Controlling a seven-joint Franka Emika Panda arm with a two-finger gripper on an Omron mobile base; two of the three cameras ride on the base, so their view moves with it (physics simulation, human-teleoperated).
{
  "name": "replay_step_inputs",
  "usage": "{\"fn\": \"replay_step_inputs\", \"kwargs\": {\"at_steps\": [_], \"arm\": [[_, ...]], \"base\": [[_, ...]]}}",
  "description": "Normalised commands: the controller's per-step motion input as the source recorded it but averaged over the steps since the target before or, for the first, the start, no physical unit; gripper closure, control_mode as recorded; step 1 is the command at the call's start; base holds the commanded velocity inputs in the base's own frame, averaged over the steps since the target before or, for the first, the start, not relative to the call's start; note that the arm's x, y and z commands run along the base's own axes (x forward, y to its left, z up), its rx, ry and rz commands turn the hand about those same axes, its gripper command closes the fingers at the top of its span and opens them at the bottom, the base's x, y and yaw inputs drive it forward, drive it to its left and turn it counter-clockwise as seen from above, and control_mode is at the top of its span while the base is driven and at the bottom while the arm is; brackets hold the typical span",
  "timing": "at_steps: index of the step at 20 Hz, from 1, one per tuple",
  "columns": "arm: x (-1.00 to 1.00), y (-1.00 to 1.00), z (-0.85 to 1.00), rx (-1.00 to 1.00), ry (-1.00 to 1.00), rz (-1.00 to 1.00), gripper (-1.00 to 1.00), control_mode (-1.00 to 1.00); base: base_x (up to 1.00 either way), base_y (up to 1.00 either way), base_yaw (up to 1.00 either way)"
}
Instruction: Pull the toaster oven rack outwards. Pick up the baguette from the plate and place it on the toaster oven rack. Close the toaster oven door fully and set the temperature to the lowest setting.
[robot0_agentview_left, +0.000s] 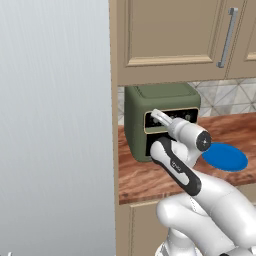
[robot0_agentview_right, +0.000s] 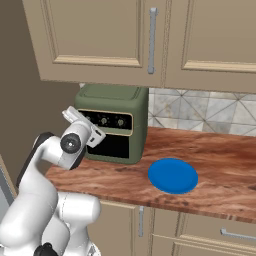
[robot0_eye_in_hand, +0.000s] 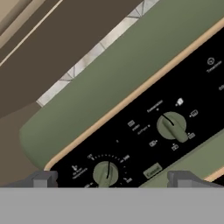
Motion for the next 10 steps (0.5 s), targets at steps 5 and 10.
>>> {"fn": "replay_step_inputs", "kwargs": {"at_steps": [5,10], "arm": [[0.00,0.00,-0.03,0.00,0.00,0.00,-1.00,-1.00],[0.03,0.00,-0.10,0.00,0.00,0.00,-1.00,-1.00]], "base": [[0.00,0.00,0.00],[0.00,0.00,0.00]]}}
